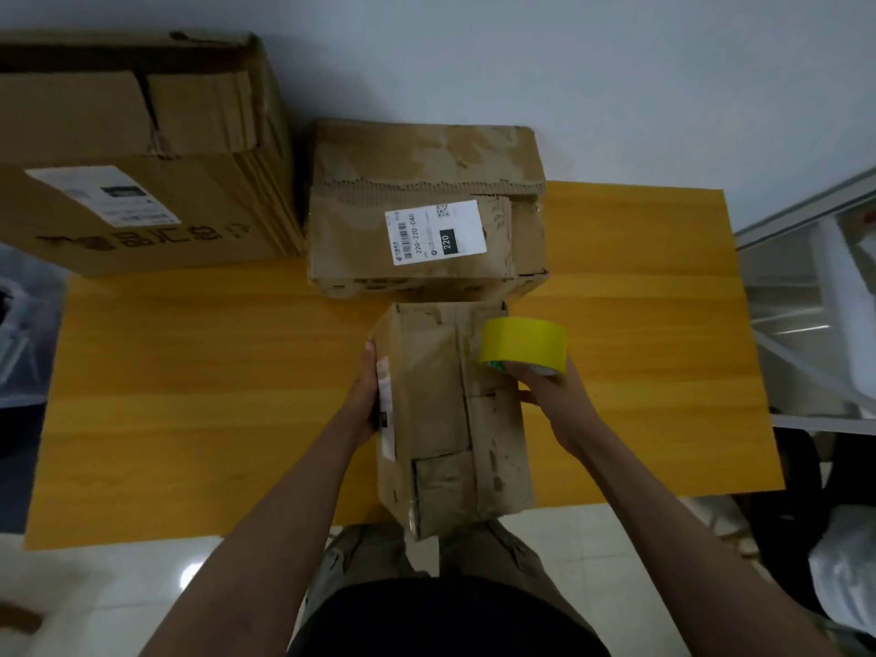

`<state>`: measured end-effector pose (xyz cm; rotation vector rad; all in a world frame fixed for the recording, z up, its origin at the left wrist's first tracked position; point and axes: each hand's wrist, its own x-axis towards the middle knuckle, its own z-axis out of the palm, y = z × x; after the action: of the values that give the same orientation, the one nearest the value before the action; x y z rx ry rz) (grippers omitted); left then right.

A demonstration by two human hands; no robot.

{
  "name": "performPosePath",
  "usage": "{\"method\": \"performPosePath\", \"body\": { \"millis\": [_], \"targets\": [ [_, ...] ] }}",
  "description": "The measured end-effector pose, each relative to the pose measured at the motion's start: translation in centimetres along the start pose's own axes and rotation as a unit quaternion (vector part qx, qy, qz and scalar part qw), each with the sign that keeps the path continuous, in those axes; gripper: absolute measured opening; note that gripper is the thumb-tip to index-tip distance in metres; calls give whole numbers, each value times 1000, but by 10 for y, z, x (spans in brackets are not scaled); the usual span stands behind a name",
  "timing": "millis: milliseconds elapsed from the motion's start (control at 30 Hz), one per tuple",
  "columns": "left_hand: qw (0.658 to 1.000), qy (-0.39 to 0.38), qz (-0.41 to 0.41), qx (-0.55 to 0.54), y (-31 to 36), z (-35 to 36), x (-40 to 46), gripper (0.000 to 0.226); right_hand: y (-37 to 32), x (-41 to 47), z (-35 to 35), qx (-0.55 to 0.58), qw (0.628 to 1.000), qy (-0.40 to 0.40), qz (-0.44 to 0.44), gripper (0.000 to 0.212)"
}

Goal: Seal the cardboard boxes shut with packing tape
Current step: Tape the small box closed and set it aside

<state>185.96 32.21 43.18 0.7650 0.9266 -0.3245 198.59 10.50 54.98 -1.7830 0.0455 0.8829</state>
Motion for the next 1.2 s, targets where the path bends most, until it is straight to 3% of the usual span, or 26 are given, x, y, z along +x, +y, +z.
{"method": "performPosePath", "body": {
  "millis": [67, 133, 267, 367, 433, 533, 600, 667, 800, 1033, 1200],
  "targets": [
    [999, 38, 21, 30, -2, -4, 4, 73, 5, 2, -1, 2, 1000, 7, -3, 50],
    [982, 142, 58, 113, 0, -7, 7, 65, 4, 2, 2, 0, 1000, 5, -11, 48],
    [895, 321, 183, 248, 13, -13, -5, 31, -2, -2, 24, -36, 997, 6, -73, 31],
    [828, 303, 403, 244, 28, -9, -52, 33, -2, -2, 39, -96, 987, 18, -131, 27],
    [757, 218, 503, 355, 36, -3, -79, 49, -2, 1, 42, -103, 985, 22, -136, 24],
    [667, 107, 476, 563, 47, 7, -85, 104, -9, 0, 41, -119, 984, 19, -130, 27],
    [640, 96, 437, 625, 48, 12, -79, 130, -16, -1, 39, -115, 986, 12, -121, 32],
    [627, 102, 409, 655, 45, 15, -73, 138, -21, -1, 37, -131, 984, 15, -117, 38],
    [578, 125, 388, 707, 43, 15, -69, 138, -31, 2, 36, -202, 963, 45, -175, 48],
    [540, 128, 374, 743, 44, 16, -66, 132, -38, 10, 27, -237, 942, 79, -225, 50],
    [494, 157, 372, 770, 44, 19, -70, 114, -21, 18, 27, -265, 935, 78, -221, 59]
  ]
}}
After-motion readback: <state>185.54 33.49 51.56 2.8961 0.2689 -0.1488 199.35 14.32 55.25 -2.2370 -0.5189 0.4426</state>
